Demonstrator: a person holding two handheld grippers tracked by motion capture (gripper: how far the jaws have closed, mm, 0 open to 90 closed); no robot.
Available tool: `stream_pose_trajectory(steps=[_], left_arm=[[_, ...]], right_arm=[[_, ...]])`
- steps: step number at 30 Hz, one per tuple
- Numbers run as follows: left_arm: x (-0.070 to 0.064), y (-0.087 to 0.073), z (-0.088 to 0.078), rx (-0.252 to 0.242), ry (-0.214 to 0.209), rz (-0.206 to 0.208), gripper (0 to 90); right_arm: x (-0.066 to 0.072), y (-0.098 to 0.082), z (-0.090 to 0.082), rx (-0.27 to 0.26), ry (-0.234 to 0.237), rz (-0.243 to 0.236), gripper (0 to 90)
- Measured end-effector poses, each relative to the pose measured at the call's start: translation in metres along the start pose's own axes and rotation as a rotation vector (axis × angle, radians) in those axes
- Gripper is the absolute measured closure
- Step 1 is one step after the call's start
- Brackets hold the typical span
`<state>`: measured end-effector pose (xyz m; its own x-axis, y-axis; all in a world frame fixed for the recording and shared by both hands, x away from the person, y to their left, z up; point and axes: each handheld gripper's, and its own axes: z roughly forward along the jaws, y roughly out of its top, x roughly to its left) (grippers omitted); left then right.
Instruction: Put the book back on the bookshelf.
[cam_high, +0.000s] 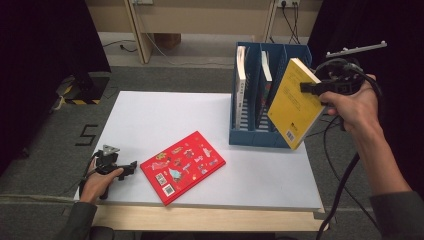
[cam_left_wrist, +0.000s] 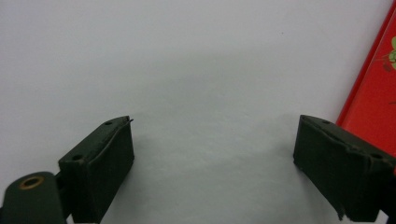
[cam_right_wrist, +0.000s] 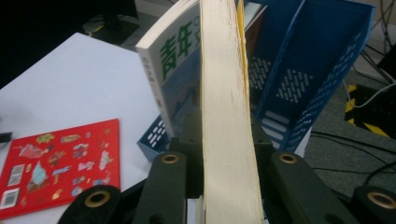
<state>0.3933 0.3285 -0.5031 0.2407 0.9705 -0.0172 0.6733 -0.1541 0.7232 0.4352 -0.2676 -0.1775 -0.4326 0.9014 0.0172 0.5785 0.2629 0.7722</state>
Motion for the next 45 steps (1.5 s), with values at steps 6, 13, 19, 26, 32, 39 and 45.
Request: stream_pose_trajectory(steps=[6, 13, 19, 26, 32, 39, 45], left_arm=[[0.000, 0.000, 0.000, 0.000, 0.000, 0.000, 11.1], [0.000, 0.000, 0.000, 0.000, -0.001, 0.000, 11.0], [0.000, 0.000, 0.000, -0.001, -0.001, 0.000, 10.9], [0.000, 0.000, 0.000, -0.002, -0.002, 0.000, 10.8], [0.000, 0.000, 0.000, -0.002, -0.002, 0.000, 10.7], [0.000, 0.000, 0.000, -0.003, -0.002, 0.000, 10.6], [0.000, 0.000, 0.000, -0.003, -0.002, 0.000, 10.4]], right_arm=[[-0.011, 0.010, 0.017, -0.010, -0.030, 0.037, 75.5], [-0.015, 0.021, 0.039, 0.003, -0.088, 0.039, 75.5], [-0.017, 0.031, 0.057, -0.011, -0.090, 0.071, 75.5], [-0.017, 0.037, 0.085, 0.008, -0.128, 0.080, 75.5], [-0.019, 0.044, 0.107, 0.005, -0.144, 0.117, 75.5], [-0.019, 0.050, 0.133, 0.015, -0.176, 0.139, 75.4], [-0.024, 0.052, 0.153, 0.020, -0.196, 0.172, 75.4]])
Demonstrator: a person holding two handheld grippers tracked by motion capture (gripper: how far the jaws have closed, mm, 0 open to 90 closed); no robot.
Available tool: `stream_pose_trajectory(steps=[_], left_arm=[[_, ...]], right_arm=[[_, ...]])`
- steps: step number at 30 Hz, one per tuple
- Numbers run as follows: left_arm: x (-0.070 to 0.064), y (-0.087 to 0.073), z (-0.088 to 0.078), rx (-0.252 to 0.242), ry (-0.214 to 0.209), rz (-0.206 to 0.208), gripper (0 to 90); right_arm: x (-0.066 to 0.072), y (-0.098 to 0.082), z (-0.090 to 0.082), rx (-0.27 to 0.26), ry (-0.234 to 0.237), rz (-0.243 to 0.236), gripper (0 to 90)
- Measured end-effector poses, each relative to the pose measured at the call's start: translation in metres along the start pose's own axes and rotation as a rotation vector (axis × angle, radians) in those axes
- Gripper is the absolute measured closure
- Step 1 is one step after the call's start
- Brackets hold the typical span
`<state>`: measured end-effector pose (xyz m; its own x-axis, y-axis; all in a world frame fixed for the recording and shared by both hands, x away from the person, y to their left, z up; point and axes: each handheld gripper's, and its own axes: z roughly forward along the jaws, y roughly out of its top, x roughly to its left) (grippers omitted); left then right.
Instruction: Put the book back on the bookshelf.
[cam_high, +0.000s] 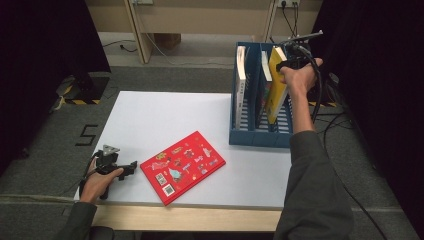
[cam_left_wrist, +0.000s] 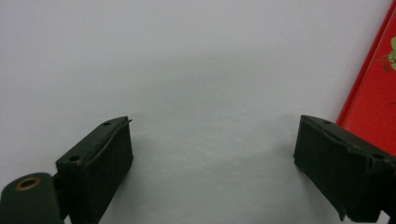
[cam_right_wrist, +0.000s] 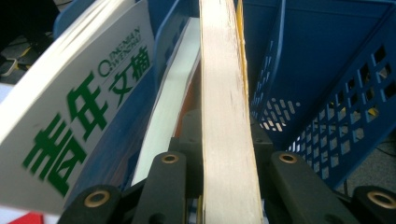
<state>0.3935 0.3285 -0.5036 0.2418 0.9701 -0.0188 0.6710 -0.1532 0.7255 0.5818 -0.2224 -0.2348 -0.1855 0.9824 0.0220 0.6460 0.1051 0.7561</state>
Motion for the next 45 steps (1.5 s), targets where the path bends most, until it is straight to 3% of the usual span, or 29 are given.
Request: stream_pose_trajectory(steps=[13, 27, 33, 39, 45], left_arm=[[0.000, 0.000, 0.000, 0.000, -0.001, 0.001, 10.1], [0.000, 0.000, 0.000, 0.000, -0.001, 0.001, 9.8], [0.000, 0.000, 0.000, 0.000, -0.001, -0.001, 9.7], [-0.001, 0.000, 0.000, 0.000, 0.000, -0.002, 9.3], [-0.001, 0.000, 0.001, 0.000, 0.000, -0.002, 9.2]], right_arm=[[-0.001, -0.003, 0.038, 0.022, -0.022, 0.031, 75.3], [0.001, -0.010, 0.062, 0.041, -0.023, 0.055, 74.5], [-0.002, -0.011, 0.060, 0.055, -0.013, 0.062, 73.0], [-0.003, -0.014, 0.052, 0.045, 0.040, 0.071, 69.4], [-0.005, -0.019, 0.031, -0.015, 0.081, 0.055, 58.8]])
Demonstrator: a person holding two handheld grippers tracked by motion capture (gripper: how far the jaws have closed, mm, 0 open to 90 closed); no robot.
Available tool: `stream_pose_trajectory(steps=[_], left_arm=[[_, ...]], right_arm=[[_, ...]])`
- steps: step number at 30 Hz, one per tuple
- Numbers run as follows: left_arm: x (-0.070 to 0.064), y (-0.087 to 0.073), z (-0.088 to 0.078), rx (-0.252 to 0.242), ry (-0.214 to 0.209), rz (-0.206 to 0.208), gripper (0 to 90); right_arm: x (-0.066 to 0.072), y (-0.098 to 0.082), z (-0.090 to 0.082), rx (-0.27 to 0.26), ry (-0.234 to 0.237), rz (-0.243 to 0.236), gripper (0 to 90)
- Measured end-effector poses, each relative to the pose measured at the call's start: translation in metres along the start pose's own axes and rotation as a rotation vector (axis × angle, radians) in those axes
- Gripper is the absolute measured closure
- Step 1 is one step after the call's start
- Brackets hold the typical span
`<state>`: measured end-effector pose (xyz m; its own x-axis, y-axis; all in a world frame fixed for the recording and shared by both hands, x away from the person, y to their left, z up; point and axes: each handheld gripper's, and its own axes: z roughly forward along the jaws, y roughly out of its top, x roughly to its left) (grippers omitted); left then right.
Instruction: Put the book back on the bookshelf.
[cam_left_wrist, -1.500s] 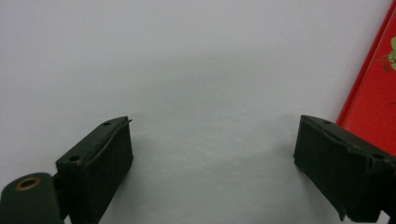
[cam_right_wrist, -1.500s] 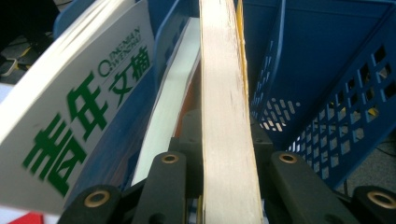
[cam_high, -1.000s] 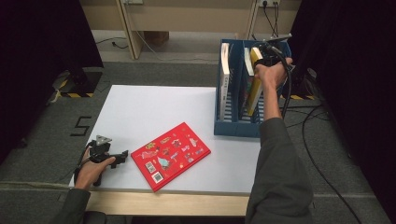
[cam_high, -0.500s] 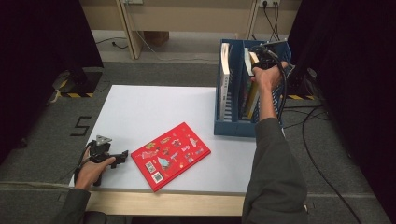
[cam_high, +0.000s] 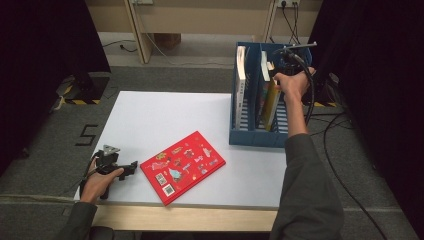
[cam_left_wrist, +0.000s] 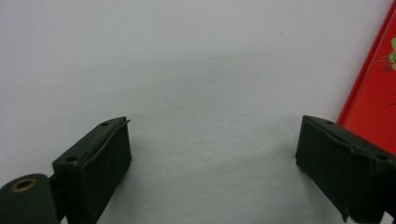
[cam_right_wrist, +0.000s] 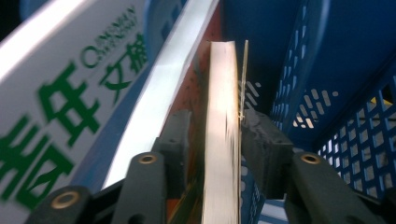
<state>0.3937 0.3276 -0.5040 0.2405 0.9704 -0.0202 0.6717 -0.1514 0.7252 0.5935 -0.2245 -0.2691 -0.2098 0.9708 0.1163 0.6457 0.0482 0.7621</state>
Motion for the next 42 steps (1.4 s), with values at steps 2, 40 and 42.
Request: stream_pose_trajectory(steps=[2, 40, 42], left_arm=[[0.000, 0.000, 0.000, 0.000, 0.000, 0.000, 9.2], [0.000, 0.000, 0.000, -0.002, 0.002, -0.002, 9.2], [0.000, 0.000, 0.000, 0.000, 0.001, 0.000, 9.1]], right_arm=[[0.001, -0.005, -0.007, -0.006, 0.020, -0.032, 57.0], [-0.008, -0.080, 0.017, 0.040, 0.103, -0.112, 74.9], [-0.006, -0.075, 0.021, 0.045, 0.092, -0.116, 74.9]])
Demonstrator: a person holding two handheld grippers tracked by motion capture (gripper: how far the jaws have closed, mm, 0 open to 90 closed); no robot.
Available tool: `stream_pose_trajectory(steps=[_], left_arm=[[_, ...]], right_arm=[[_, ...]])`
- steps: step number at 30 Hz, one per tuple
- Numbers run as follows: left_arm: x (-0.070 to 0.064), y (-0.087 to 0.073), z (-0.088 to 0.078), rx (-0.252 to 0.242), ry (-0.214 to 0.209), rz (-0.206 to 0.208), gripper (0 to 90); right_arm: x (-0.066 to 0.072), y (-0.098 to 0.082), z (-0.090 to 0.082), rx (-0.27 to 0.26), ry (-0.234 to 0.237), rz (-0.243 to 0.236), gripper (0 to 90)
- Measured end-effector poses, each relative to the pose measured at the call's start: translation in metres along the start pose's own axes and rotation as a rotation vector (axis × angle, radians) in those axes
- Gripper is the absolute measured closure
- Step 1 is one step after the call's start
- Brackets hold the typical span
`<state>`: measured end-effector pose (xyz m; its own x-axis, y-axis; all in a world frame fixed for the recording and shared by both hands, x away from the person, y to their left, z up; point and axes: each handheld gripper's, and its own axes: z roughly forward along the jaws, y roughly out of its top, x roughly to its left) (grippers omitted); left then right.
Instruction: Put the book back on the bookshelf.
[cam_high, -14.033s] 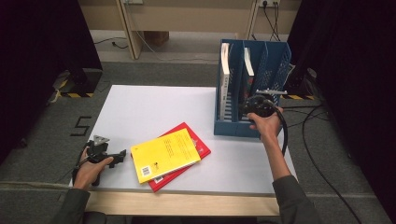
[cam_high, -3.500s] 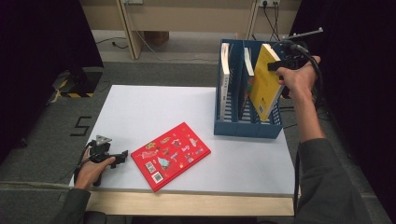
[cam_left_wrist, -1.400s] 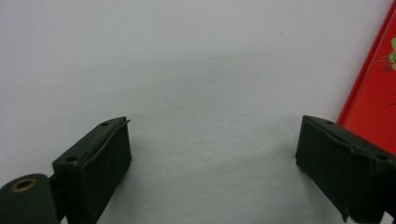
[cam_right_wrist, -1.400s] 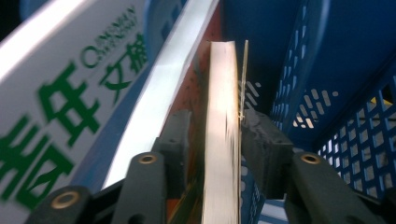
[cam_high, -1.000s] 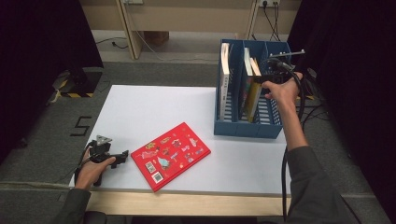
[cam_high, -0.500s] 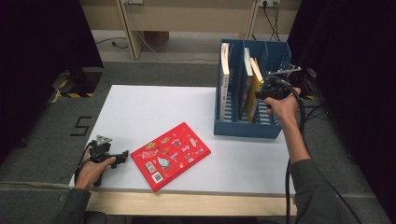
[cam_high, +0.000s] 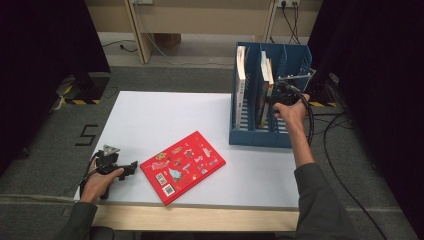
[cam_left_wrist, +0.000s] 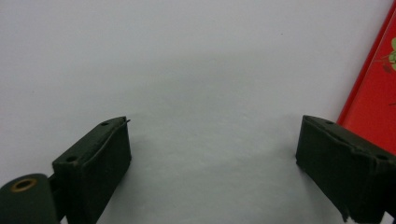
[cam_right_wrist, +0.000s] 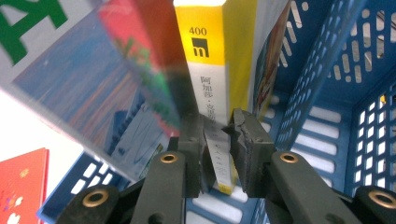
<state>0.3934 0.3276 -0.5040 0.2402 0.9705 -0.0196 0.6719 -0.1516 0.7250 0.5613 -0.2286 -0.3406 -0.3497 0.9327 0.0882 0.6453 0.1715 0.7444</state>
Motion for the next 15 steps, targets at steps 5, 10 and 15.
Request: stream_pose_trajectory(steps=[5, 10, 15], left_arm=[[0.000, 0.000, 0.000, -0.001, 0.000, 0.000, 9.1], [0.000, 0.000, 0.000, -0.001, -0.002, -0.001, 9.1], [0.000, 0.000, 0.000, -0.003, -0.002, -0.003, 9.1]], right_arm=[[-0.005, 0.006, 0.006, -0.002, -0.005, 0.010, 74.8], [-0.003, 0.006, 0.005, 0.005, -0.008, -0.002, 73.6], [-0.002, -0.007, -0.009, -0.012, -0.010, 0.014, 64.3]])
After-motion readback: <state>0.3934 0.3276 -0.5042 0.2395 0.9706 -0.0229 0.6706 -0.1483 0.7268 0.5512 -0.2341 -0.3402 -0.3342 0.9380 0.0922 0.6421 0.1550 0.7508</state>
